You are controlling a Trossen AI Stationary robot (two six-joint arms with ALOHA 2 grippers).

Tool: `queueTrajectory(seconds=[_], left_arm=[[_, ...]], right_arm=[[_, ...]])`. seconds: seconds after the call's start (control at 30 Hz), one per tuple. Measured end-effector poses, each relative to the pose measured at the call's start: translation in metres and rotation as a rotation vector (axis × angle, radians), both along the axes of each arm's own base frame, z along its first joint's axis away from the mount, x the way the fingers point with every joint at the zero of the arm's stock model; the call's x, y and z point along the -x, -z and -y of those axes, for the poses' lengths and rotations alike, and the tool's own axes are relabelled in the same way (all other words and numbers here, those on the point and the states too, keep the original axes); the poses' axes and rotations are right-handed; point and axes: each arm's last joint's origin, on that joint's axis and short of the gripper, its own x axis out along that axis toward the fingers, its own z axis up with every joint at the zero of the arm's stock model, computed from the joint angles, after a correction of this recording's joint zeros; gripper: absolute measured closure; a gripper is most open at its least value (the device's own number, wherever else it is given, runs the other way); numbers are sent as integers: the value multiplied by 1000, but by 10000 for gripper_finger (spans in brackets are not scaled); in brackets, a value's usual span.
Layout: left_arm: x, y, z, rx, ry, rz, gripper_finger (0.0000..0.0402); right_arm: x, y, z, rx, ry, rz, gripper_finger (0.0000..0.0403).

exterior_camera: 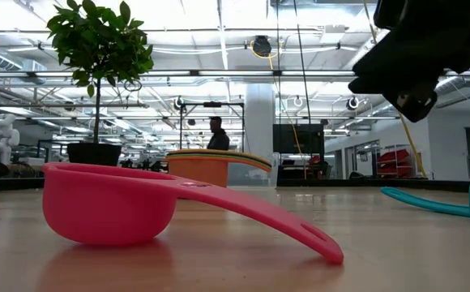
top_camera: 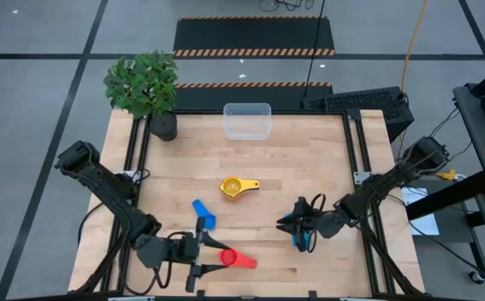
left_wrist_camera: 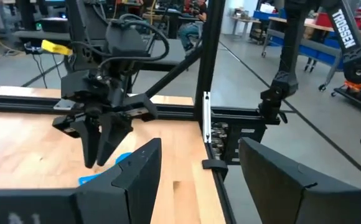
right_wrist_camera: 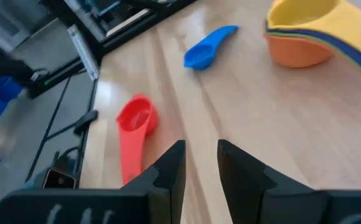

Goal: Nest measuring cups in basket
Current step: Stack the light blue measuring cup on top of the yellow measuring cup

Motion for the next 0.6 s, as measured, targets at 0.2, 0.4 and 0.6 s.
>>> queueTrajectory(seconds=[0.2,0.4,0.6], left_arm=[[-7,0,-8,-82,-23,9,183],[-19,2,-23,-222,-60,5,183],[-32,8,-45,-318,-103,-58,183]], right_arm=[[0,3,4,1,-144,-78,316],[0,17,22,50,-279,-264,316],[-7,20,44,170,-366,-285,291]])
